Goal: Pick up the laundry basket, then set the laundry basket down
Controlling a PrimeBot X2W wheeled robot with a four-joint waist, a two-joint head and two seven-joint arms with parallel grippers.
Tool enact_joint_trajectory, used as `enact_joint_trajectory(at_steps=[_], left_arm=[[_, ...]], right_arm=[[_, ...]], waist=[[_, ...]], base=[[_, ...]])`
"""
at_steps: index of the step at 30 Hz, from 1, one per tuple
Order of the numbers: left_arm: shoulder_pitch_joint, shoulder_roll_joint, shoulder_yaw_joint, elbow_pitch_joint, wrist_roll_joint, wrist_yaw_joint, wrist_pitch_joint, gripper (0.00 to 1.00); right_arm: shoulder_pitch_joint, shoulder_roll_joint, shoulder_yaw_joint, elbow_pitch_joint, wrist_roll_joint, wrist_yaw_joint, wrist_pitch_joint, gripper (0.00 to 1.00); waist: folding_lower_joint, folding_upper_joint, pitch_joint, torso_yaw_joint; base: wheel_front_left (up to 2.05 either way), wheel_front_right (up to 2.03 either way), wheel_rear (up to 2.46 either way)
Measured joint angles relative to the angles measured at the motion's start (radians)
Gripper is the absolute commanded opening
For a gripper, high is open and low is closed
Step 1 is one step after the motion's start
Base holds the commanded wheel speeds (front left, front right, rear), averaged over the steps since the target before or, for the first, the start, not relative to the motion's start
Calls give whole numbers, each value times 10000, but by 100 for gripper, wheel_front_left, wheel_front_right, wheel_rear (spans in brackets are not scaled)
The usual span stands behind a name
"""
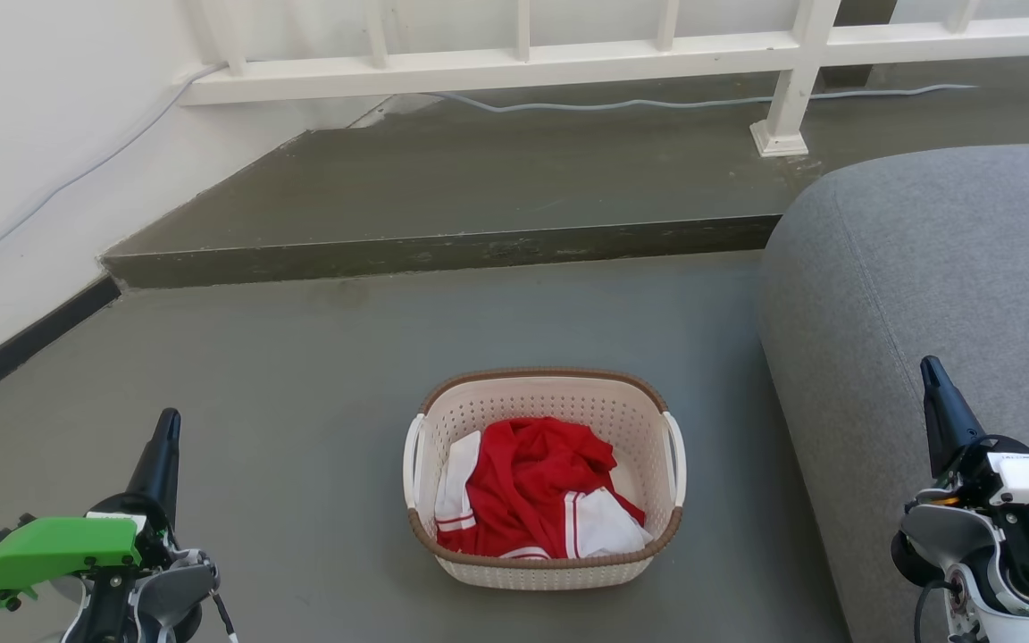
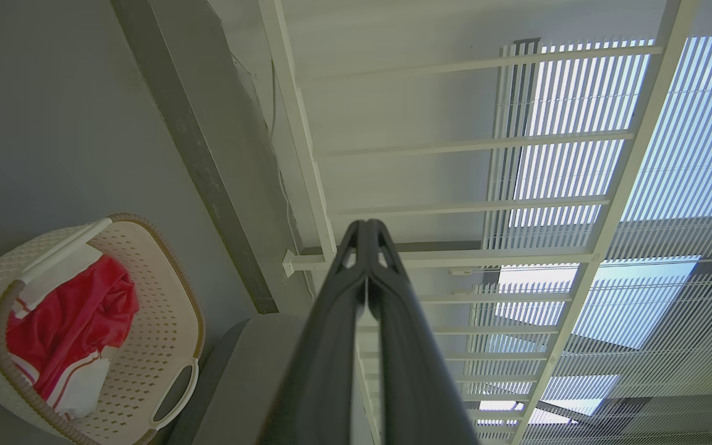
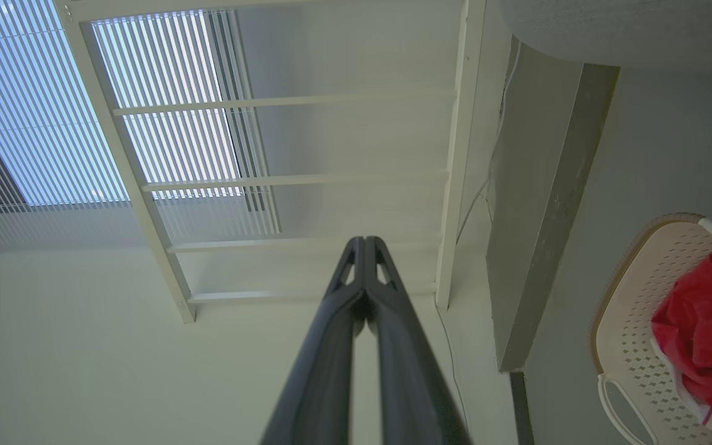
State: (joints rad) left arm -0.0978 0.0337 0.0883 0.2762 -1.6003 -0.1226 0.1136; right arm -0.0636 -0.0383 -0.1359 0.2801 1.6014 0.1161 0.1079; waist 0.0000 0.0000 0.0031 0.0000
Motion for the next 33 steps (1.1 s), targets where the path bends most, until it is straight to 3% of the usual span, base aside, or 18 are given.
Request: enact_joint_trajectory(at_steps=[21, 22, 33], left_arm=[[0, 0, 0, 0, 0, 0, 0, 0], [0, 0, 0, 0, 0, 0, 0, 100], [332, -226, -127, 447, 0, 10, -134, 100]], right_arm=[[0, 0, 0, 0, 0, 0, 0, 0], [0, 0, 0, 0, 0, 0, 0, 100], [476, 242, 38, 414, -4, -31, -29, 100]], waist=[[0, 0, 0, 0], [0, 0, 0, 0], [0, 0, 9, 1]], base=[[0, 0, 0], [0, 0, 0], [0, 0, 0]])
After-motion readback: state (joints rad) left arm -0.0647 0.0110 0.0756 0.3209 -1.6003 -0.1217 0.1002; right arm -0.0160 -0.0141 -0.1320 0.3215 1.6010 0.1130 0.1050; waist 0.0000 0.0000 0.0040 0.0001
